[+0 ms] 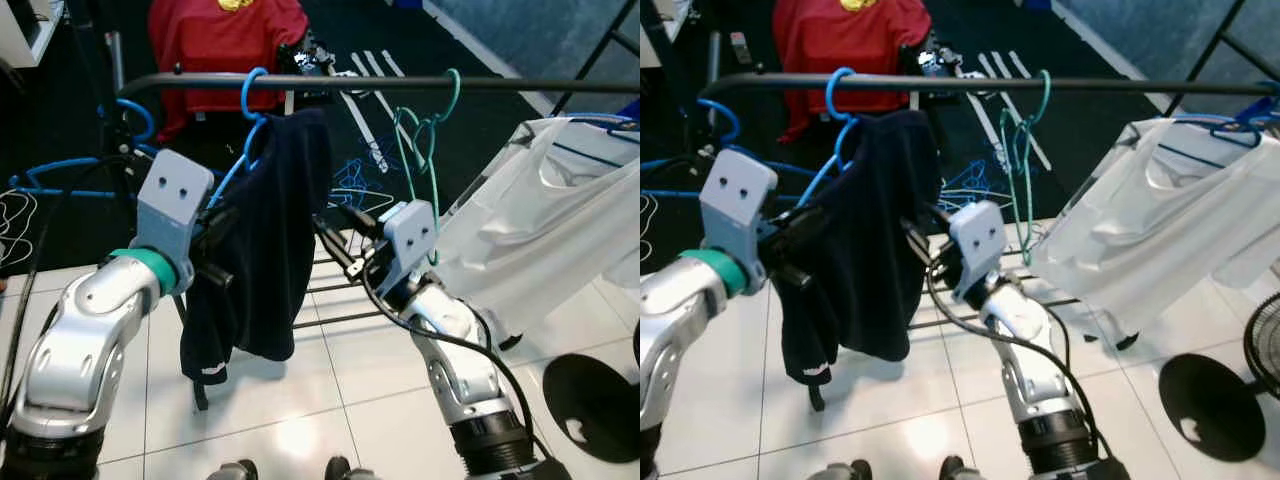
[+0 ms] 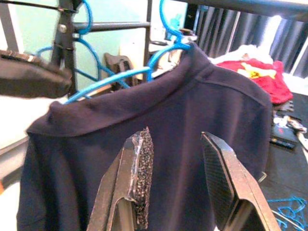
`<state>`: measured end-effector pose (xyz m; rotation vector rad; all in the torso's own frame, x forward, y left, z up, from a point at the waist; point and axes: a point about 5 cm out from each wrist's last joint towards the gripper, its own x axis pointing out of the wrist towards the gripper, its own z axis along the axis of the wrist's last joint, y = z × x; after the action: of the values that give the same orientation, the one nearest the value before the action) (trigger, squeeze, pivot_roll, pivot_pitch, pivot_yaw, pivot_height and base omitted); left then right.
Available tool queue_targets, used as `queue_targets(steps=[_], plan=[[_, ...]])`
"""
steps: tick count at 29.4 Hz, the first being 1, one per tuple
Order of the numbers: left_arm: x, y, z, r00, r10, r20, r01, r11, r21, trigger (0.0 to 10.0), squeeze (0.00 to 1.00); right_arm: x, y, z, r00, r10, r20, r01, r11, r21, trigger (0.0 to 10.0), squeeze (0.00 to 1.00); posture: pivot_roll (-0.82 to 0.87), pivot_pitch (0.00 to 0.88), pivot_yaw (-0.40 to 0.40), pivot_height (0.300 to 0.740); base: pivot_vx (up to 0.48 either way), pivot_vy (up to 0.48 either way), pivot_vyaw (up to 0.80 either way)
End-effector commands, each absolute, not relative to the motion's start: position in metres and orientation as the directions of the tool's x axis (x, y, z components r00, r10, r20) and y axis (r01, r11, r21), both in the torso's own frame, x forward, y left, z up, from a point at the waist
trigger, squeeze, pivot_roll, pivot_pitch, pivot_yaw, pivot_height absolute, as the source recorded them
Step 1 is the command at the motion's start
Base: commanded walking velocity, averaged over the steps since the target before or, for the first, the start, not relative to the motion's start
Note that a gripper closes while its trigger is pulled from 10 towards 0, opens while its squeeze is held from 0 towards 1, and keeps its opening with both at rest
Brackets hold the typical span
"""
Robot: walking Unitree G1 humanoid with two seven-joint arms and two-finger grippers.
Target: Hang hanger
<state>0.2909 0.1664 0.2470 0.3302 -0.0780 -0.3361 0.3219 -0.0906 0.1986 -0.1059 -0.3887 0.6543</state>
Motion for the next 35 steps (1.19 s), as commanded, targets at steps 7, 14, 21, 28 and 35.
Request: queue_targets(steps=[7,14,21,28,35], plan=[[0.288,0.161,0.249,0.923,-0.384,0.001,0.341,0.82,0.461,10.0,1.0,0.32,-0.09,0.194,0.733,0.607,0.308,-0.575,0.794,-0.196,10.0,0.0,0.08,0.11,0.012,0.74,0.0,0.0,0.0],[0.3,0.152,0.243,0.901,-0.422,-0.099,0.401,0.723,0.562,10.0,1.0,0.32,-0.089,0.193,0.736,0.604,0.305,-0.574,0.796,-0.191,10.0,0.0,0.07,0.124,0.02,0.74,0.0,0.0,0.0],[0.316,0.144,0.242,0.899,-0.422,-0.118,0.406,0.701,0.586,10.0,1.0,0.319,-0.086,0.194,0.73,0.612,0.305,-0.581,0.79,-0.196,10.0,0.0,0.07,0.13,0.025,0.74,0.0,0.0,0.0],[0.339,0.134,0.236,0.919,-0.363,-0.154,0.381,0.712,0.59,9.5,0.0,0.338,-0.11,0.199,0.876,0.348,0.333,-0.369,0.929,0.003,10.0,0.0,0.06,0.146,0.035,0.74,0.0,0.0,0.0],[0.336,0.134,0.24,0.914,-0.378,-0.149,0.387,0.702,0.597,8.6,0.0,0.344,-0.134,0.189,0.939,0.208,0.274,-0.249,0.96,0.124,10.0,0.0,0.06,0.147,0.036,0.74,0.0,0.0,0.0]])
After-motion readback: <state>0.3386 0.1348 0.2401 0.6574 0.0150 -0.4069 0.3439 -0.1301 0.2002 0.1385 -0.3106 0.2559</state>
